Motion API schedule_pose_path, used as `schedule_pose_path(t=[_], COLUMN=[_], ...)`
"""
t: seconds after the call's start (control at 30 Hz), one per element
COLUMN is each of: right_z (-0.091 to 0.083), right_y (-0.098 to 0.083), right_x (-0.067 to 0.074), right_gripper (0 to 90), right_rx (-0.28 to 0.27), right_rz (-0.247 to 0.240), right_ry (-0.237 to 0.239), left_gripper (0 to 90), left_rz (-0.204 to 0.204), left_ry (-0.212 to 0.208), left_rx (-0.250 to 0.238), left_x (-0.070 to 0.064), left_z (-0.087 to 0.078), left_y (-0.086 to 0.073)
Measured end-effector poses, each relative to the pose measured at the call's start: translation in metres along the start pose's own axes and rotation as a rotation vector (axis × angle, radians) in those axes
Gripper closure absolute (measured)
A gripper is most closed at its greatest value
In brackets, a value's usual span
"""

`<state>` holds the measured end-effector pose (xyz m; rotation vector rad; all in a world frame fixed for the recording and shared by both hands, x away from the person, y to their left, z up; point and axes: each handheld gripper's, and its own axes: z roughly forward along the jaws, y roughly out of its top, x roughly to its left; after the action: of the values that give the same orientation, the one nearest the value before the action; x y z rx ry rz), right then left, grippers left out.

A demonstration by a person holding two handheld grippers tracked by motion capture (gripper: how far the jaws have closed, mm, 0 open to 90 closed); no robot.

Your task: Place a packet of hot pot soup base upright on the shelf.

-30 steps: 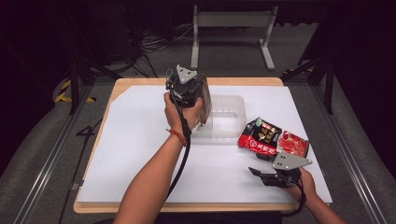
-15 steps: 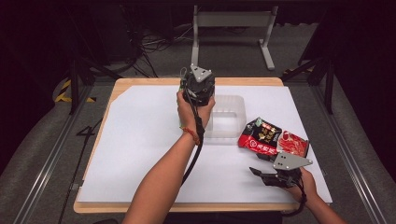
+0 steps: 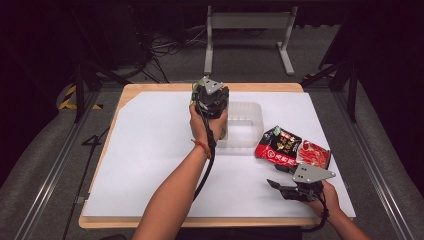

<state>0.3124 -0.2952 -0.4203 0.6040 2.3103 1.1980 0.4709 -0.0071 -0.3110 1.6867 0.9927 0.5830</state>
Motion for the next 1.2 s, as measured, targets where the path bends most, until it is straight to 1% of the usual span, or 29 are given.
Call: schedule_pose_path(t=[0.1,0.2,0.23,0.3,0.33,0.47,0.53,0.63,0.7,0.73,0.9,0.97,1.0,1.2], right_z=[0.000,0.001,0.001,0.001,0.001,0.002,0.002,0.002,0.002,0.002,0.002,0.003,0.003,0.002], right_y=[0.000,0.000,0.000,0.000,0.000,0.000,0.000,-0.001,-0.001,-0.002,-0.001,-0.001,-0.001,0.001], right_x=[0.000,0.001,0.001,0.001,0.001,0.001,0.000,-0.002,-0.003,-0.003,-0.003,-0.003,-0.004,-0.006], right_gripper=[44.0,44.0,44.0,44.1,44.2,44.2,44.2,44.4,44.4,44.4,44.9,45.1,45.1,45.4], right_rx=[0.000,0.004,0.005,0.004,0.003,0.008,0.008,0.008,0.009,0.014,0.013,0.015,0.014,0.008], right_rz=[-0.001,-0.001,-0.003,-0.002,0.000,-0.002,0.000,0.011,0.014,0.018,0.016,0.015,0.017,0.026], right_ry=[0.002,0.004,0.004,0.005,0.005,0.004,-0.003,-0.008,-0.008,-0.008,-0.009,-0.011,-0.012,-0.022], left_gripper=[89.6,89.6,89.5,89.5,89.4,89.1,88.9,88.9,88.8,88.7,88.6,88.6,88.6,88.0], left_rz=[0.021,0.030,0.027,0.015,0.020,0.039,0.046,0.046,0.052,0.057,0.062,0.080,0.082,0.114], left_ry=[-0.015,-0.025,-0.022,-0.044,-0.042,-0.073,-0.078,-0.109,-0.109,-0.122,-0.137,-0.136,-0.144,-0.160], left_rx=[0.010,0.045,0.046,0.035,0.032,0.027,0.023,0.021,0.023,0.023,0.024,0.027,0.029,0.038], left_x=[0.001,0.005,0.007,0.011,0.012,0.018,0.019,0.023,0.023,0.024,0.025,0.025,0.025,0.024], left_z=[-0.002,0.001,0.001,0.001,0.000,-0.004,-0.005,-0.007,-0.008,-0.009,-0.009,-0.009,-0.009,-0.009], left_y=[-0.003,-0.010,-0.012,-0.017,-0.018,-0.021,-0.023,-0.026,-0.026,-0.027,-0.028,-0.028,-0.028,-0.026])
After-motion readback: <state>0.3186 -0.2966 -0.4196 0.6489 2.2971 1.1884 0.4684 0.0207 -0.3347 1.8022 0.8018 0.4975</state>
